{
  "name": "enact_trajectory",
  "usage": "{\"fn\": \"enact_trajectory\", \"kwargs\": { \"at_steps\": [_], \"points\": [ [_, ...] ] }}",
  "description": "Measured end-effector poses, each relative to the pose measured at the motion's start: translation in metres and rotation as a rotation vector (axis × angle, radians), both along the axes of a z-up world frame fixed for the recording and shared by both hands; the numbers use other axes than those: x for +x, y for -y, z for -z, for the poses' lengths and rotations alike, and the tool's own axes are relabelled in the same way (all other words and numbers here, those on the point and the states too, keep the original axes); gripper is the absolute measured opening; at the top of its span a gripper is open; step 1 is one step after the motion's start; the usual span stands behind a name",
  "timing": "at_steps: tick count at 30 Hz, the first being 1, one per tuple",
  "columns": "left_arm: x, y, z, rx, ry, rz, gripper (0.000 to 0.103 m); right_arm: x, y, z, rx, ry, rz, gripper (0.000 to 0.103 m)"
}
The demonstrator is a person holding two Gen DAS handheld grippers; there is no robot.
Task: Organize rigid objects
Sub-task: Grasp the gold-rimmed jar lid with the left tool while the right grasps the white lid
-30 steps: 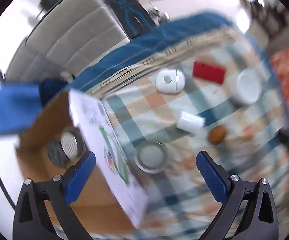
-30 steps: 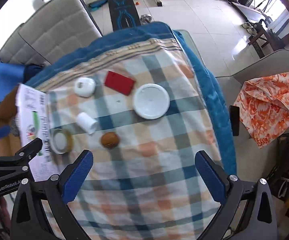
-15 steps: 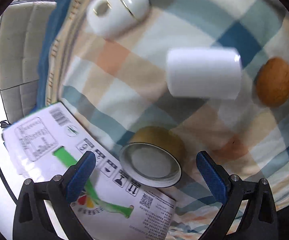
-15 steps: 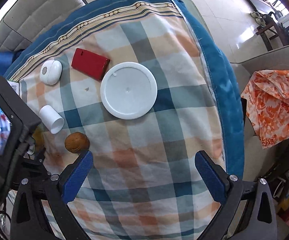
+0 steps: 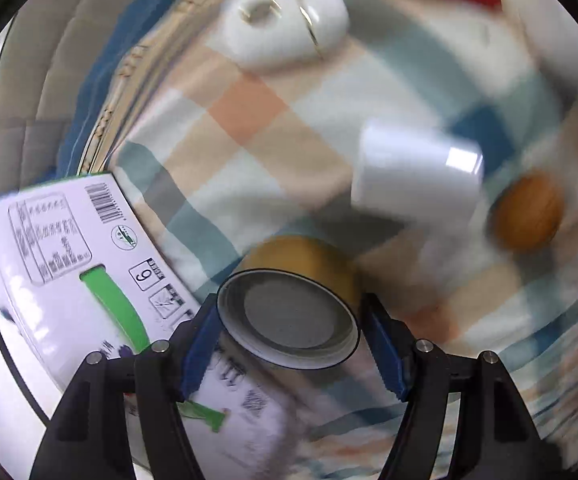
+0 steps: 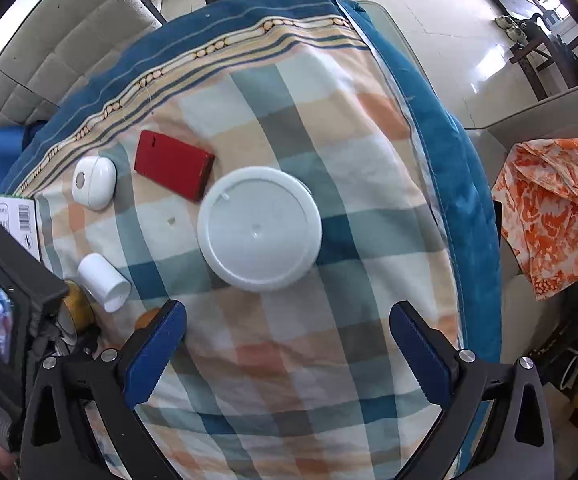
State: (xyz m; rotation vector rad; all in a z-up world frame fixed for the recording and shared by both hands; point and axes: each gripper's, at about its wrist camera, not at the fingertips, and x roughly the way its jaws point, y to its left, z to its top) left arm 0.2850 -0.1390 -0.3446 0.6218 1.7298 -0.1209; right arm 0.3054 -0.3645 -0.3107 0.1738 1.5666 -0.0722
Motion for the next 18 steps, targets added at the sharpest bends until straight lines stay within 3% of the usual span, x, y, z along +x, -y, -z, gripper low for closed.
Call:
{"fn": "enact_trajectory", "kwargs": {
  "at_steps": [5, 7, 12, 14, 15, 16, 18],
  "points": [
    [0.011, -0.016, -0.019, -0.253, 0.059, -0.308, 0.067, 0.018, -0.003, 0.012, 0.019, 0.006, 0.026, 0.103],
    [0.012, -0.021, -0.020, -0.292, 0.075, -0.380, 0.067, 0.023, -0.003, 0.019, 0.029, -0.001, 0.036, 0.103],
    [0.009, -0.013, -0.014, -0.321, 0.066, -0.423, 0.068, 0.031, -0.002, 0.038, 0.053, -0.027, 0.053, 0.103],
    [0.005, -0.015, -0.006, -0.342, 0.048, -0.449, 0.068, 0.032, -0.001, 0.048, 0.060, -0.051, 0.062, 0.096],
    [0.002, -0.020, 0.000, -0.352, 0.025, -0.463, 0.068, 0.032, -0.001, 0.052, 0.054, -0.063, 0.061, 0.082],
    [0.000, -0.023, 0.005, -0.358, -0.005, -0.476, 0.068, 0.031, -0.002, 0.054, 0.036, -0.071, 0.051, 0.073],
    [-0.001, -0.025, 0.007, -0.369, -0.007, -0.483, 0.068, 0.026, -0.003, 0.052, 0.030, -0.060, 0.028, 0.067]
  ]
}}
